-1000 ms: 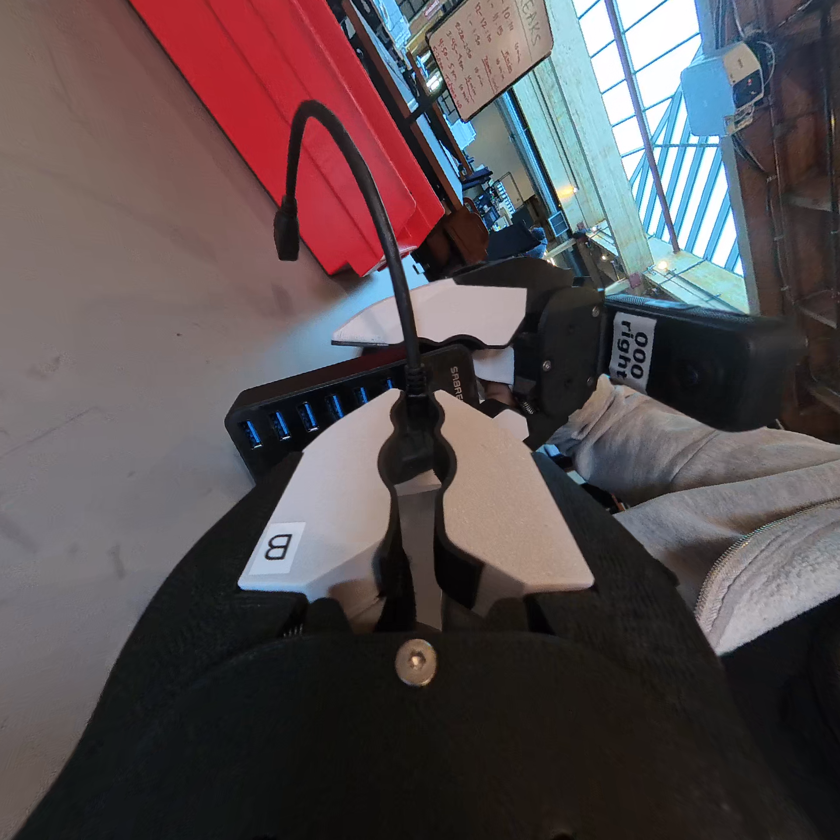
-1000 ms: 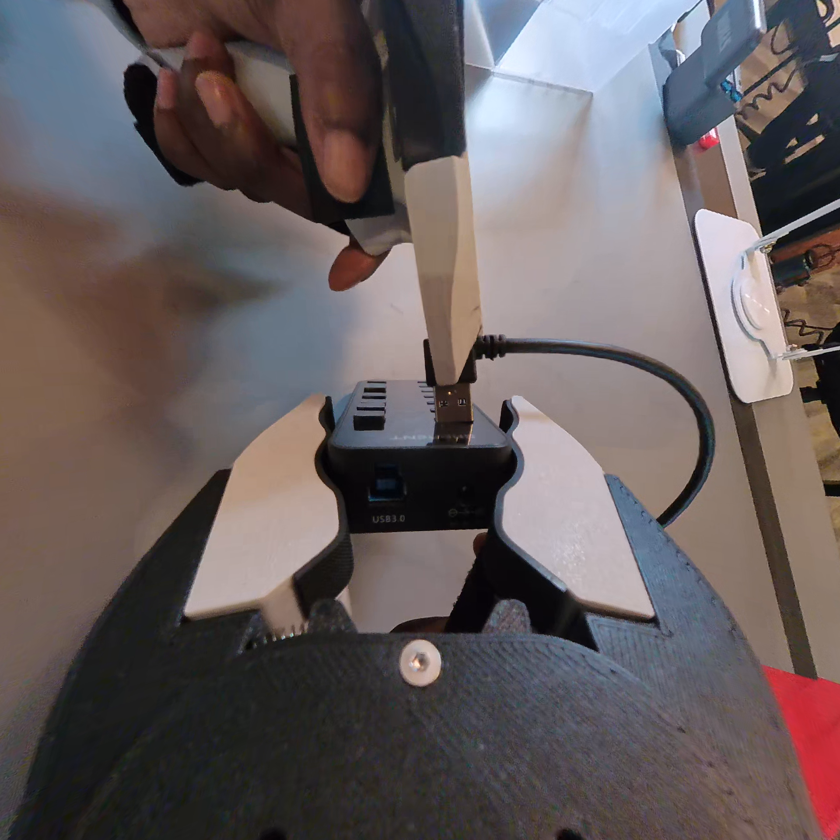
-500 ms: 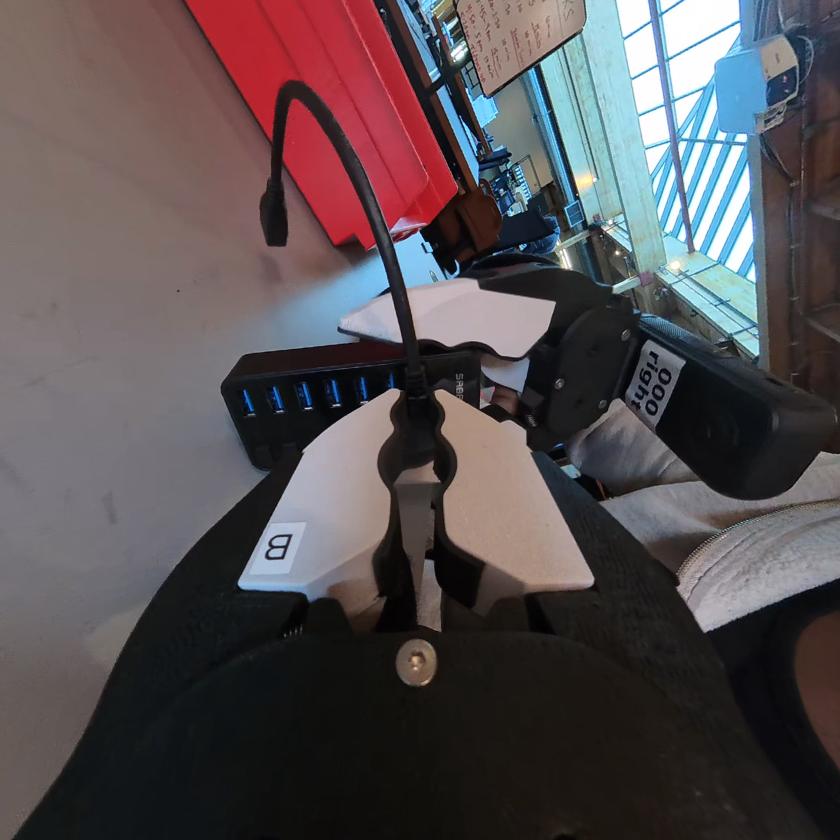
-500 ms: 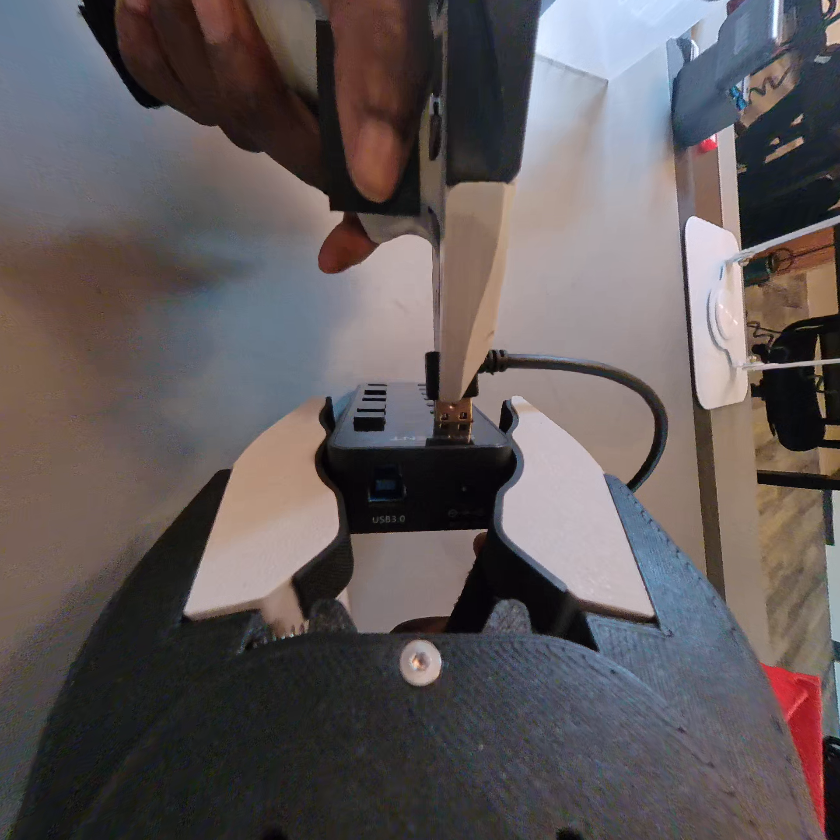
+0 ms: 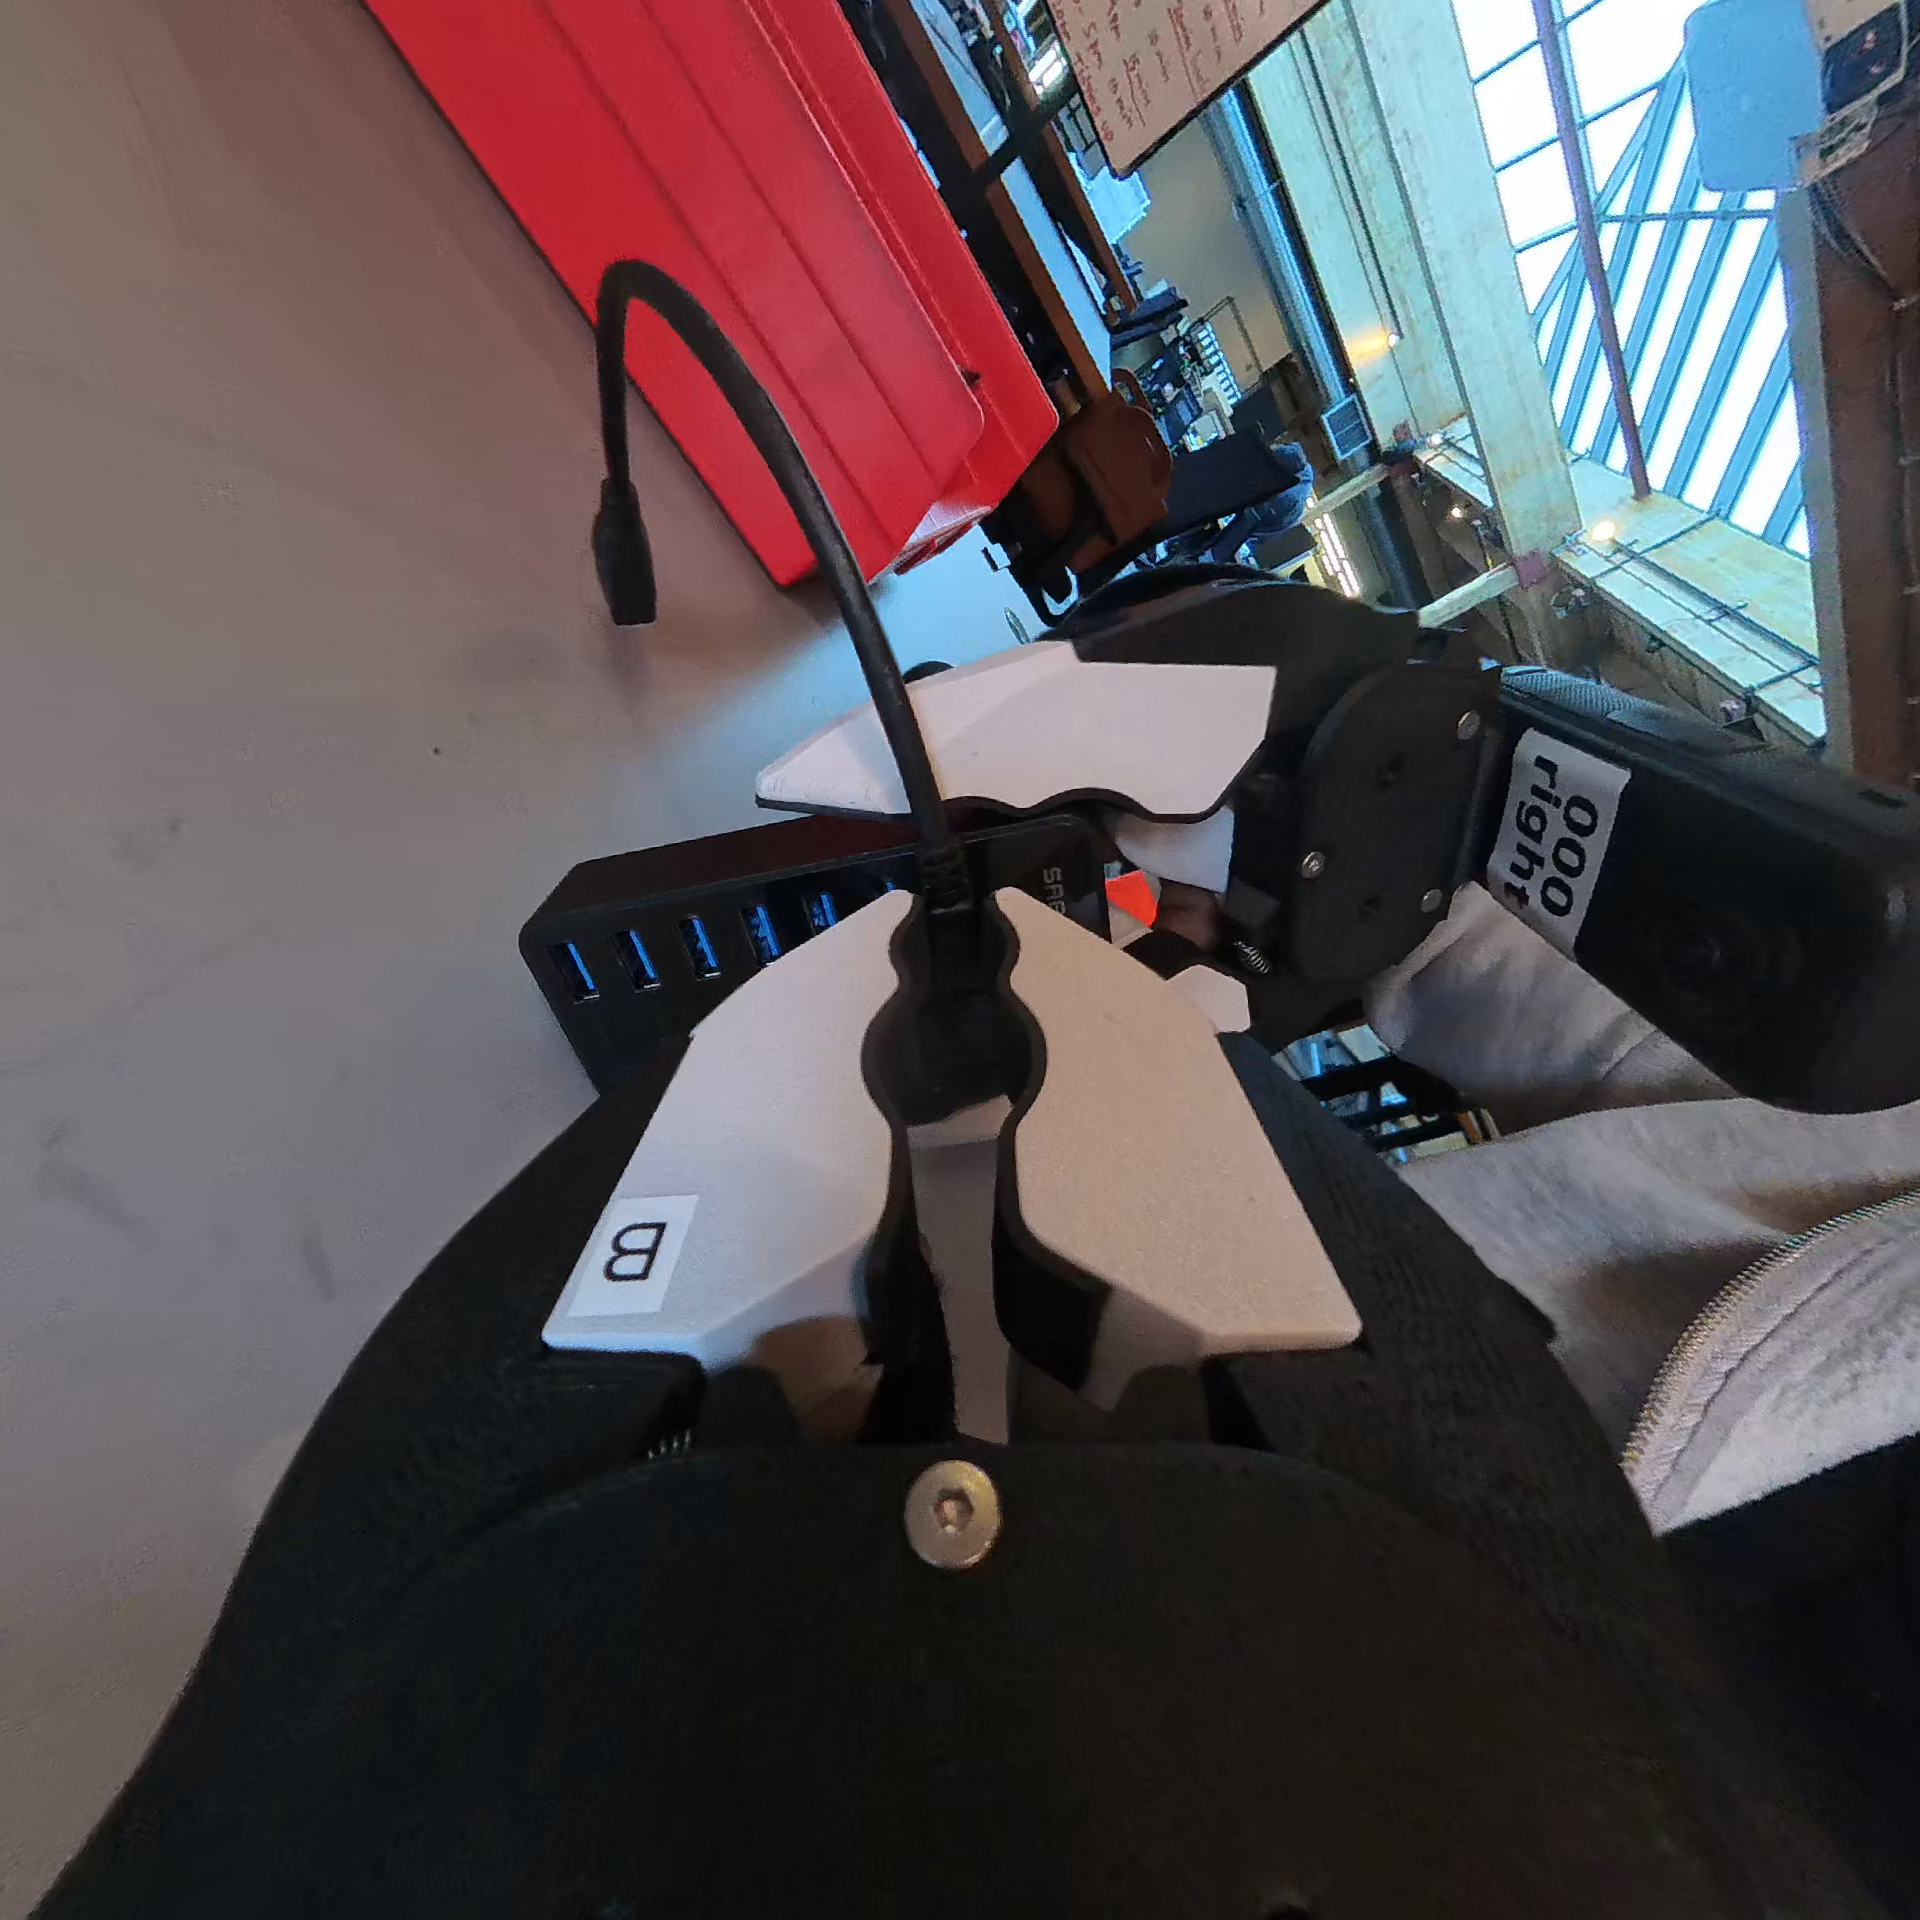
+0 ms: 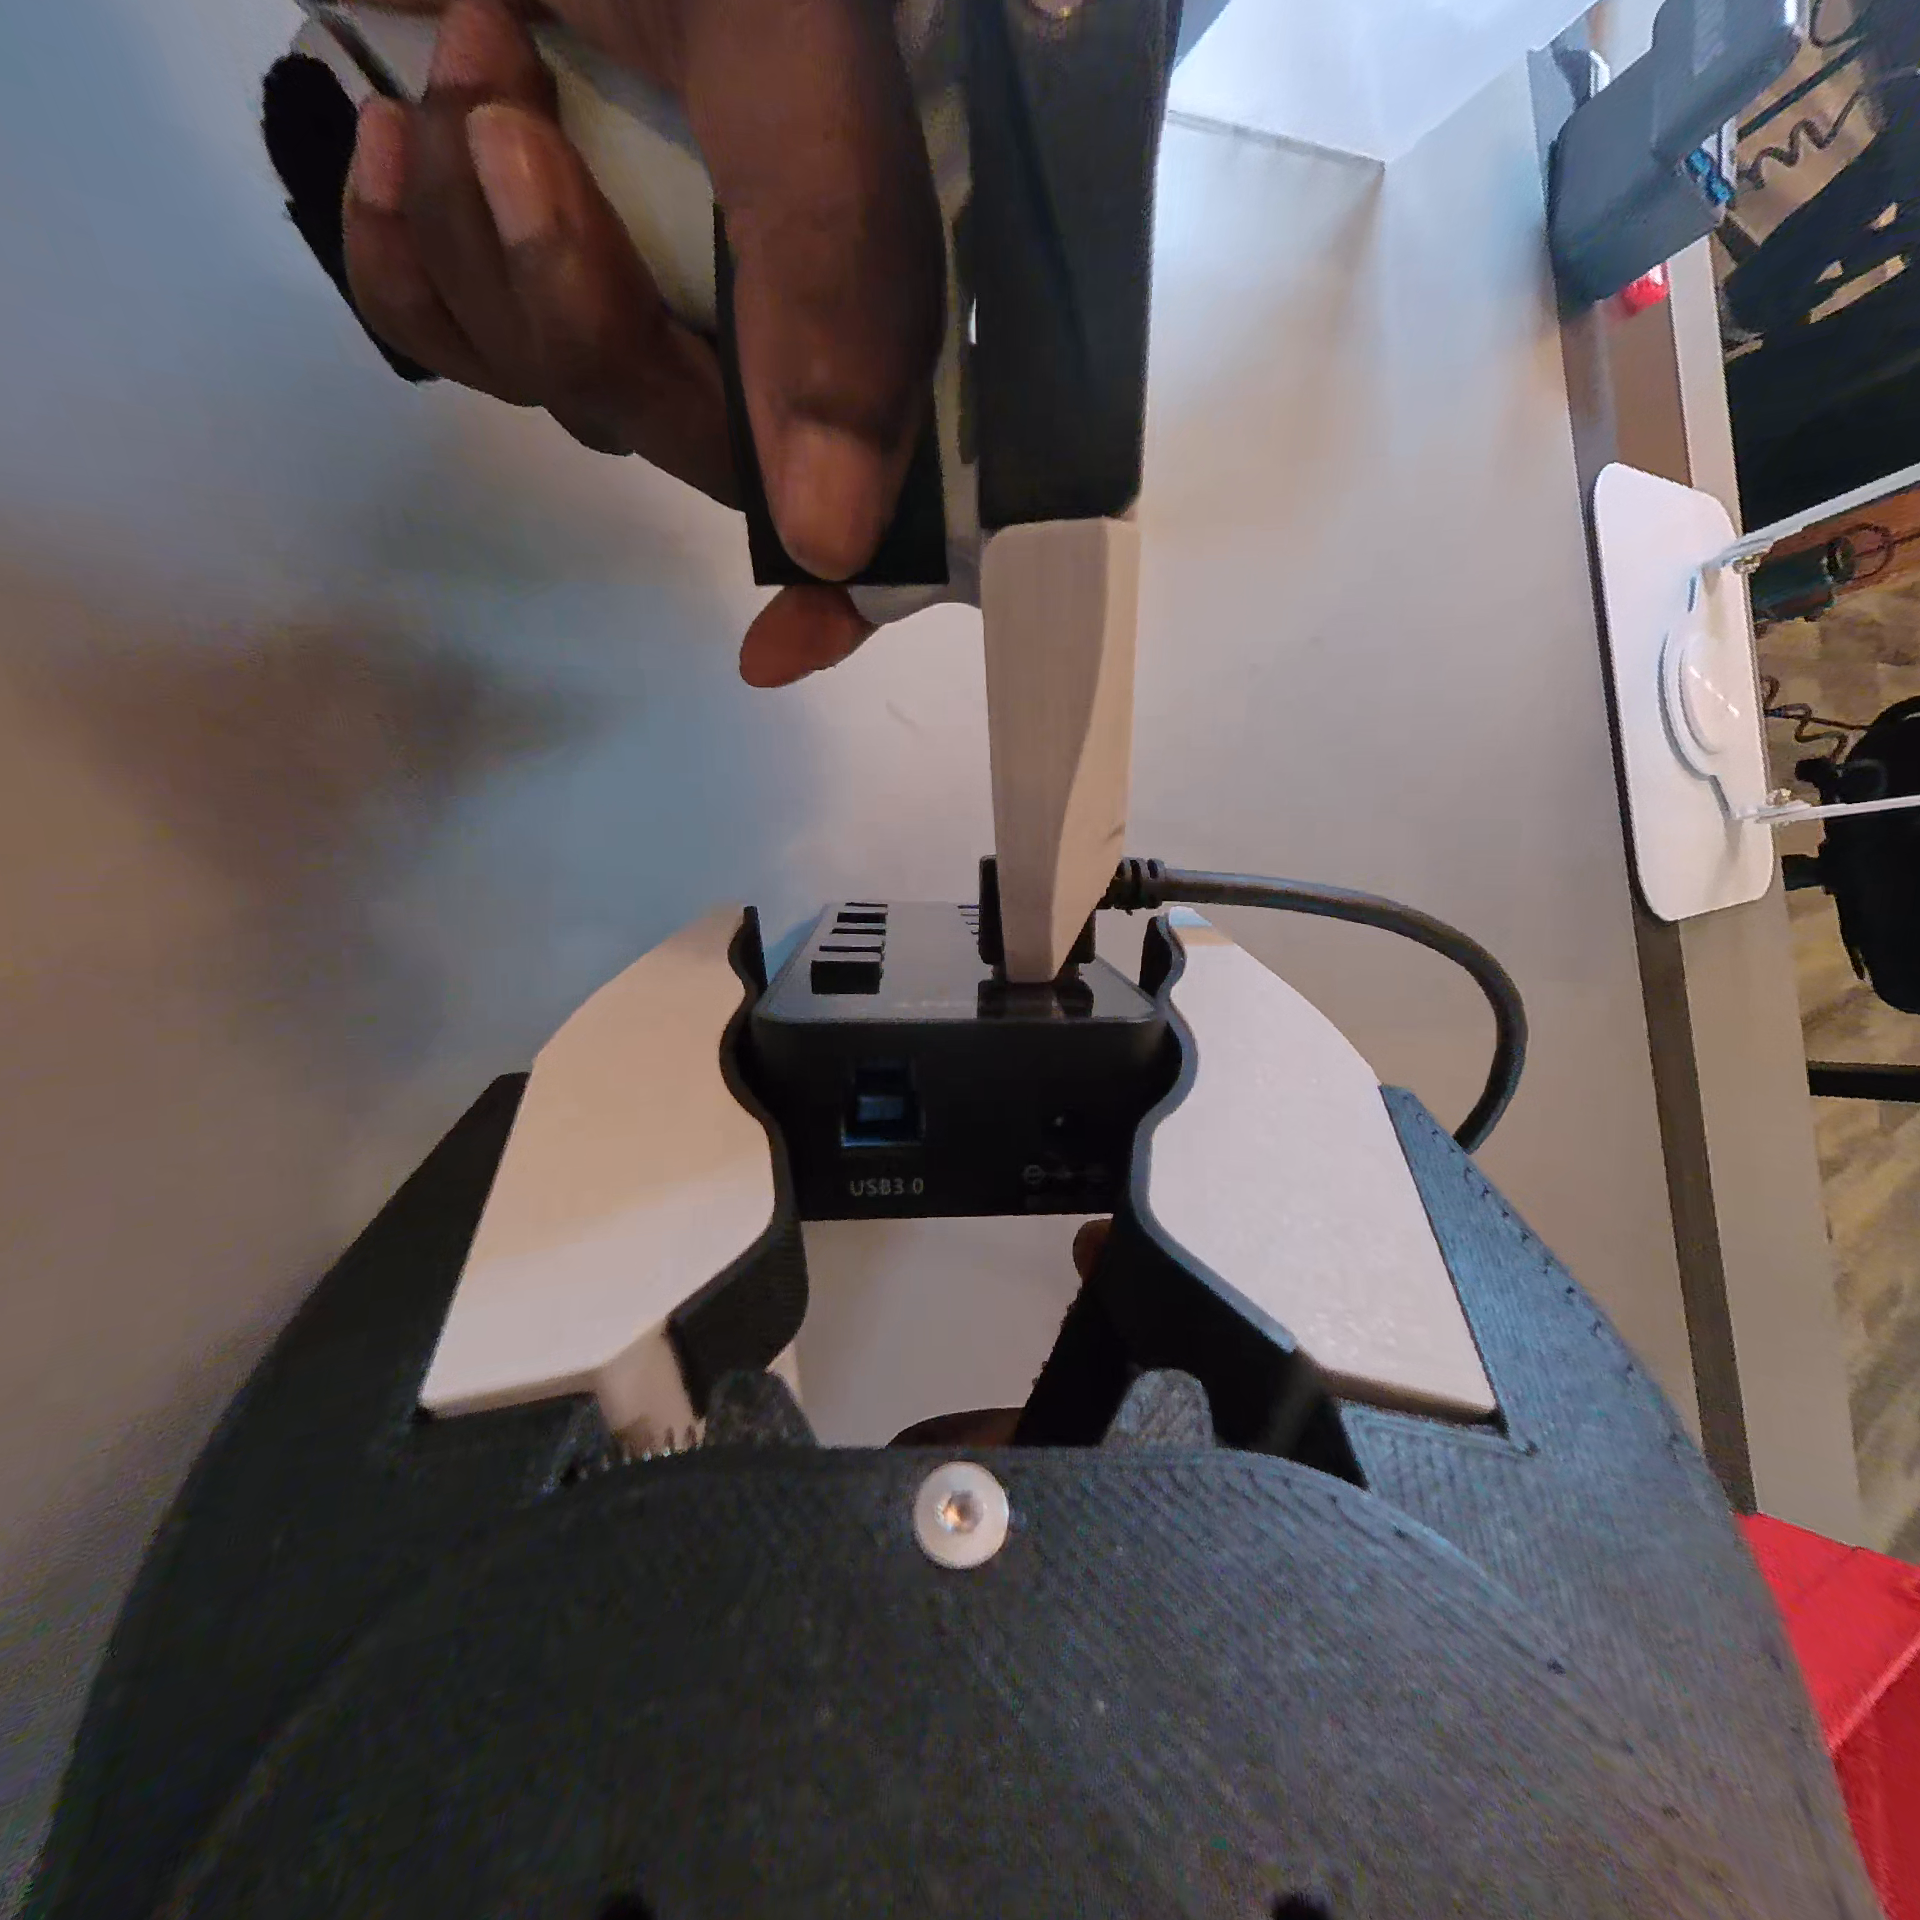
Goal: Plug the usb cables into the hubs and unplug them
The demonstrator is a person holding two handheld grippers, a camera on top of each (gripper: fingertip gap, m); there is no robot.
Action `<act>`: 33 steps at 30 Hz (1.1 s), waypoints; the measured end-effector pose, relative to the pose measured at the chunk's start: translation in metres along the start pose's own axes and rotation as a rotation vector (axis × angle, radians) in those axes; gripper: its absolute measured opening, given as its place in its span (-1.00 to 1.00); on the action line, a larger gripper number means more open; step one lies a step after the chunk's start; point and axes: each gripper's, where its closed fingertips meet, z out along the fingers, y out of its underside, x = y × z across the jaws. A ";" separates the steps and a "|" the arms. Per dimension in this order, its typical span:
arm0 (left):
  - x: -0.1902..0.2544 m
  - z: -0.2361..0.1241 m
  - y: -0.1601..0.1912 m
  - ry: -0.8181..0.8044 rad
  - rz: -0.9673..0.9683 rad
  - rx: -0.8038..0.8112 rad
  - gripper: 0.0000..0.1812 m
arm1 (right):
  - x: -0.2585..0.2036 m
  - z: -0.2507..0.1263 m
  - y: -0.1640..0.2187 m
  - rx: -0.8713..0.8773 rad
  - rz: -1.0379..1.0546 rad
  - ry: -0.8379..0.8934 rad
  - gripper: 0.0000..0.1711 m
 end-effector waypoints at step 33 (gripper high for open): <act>0.031 -0.106 -0.028 -0.274 0.905 0.672 -0.15 | 0.162 -0.116 0.223 -0.382 0.914 0.356 -0.17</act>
